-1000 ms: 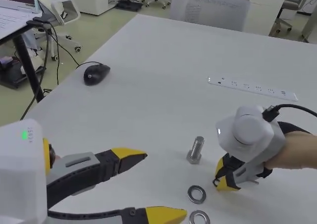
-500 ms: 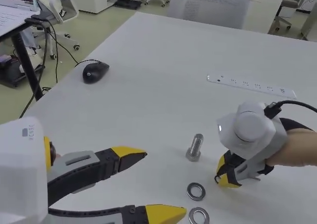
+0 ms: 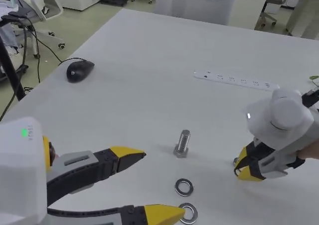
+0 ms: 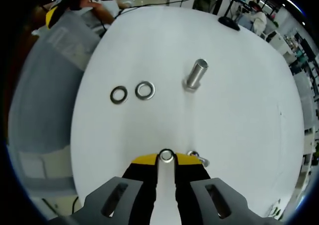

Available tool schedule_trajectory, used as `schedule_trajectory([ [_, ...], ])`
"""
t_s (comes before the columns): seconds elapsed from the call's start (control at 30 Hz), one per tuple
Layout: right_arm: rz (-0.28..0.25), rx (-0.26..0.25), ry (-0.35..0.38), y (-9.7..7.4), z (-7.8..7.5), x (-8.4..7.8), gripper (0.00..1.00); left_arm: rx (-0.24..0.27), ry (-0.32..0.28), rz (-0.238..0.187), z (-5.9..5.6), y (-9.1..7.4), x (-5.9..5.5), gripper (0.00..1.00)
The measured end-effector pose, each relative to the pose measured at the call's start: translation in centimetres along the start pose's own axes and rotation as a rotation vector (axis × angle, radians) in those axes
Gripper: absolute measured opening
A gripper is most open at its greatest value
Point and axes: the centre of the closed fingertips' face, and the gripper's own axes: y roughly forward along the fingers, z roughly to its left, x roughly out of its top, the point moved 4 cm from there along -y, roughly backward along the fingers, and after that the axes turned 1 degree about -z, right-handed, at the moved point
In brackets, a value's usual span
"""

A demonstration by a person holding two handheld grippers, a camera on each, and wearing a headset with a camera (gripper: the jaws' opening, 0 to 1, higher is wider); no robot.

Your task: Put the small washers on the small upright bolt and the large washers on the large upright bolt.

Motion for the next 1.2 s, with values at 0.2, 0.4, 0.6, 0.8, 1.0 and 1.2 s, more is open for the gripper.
schedule_trajectory([
  [0.2,0.000,-0.037,0.027,-1.4,-0.9,-0.9,0.12,-0.007,0.001,0.000,-0.1,0.1,0.0,0.55],
  [0.4,0.000,-0.077,0.027,-3.0,-2.0,-0.5,0.12,-0.009,0.000,-0.002,0.0,0.2,0.0,0.55],
  [0.6,0.000,-0.094,0.008,-3.3,-2.8,0.4,0.12,-0.008,0.000,-0.004,0.0,0.2,0.1,0.55],
  [0.8,0.014,-0.090,-0.002,-2.8,-3.2,0.7,0.12,-0.001,-0.007,-0.007,0.3,-0.1,-0.2,0.55],
  [1.0,0.027,-0.078,-0.005,-2.3,-3.3,0.7,0.12,0.004,-0.015,-0.008,0.4,-0.1,-0.3,0.55],
  [1.2,0.036,-0.074,-0.009,-2.0,-3.6,0.5,0.12,0.010,-0.019,-0.009,0.5,-0.2,-0.4,0.55],
])
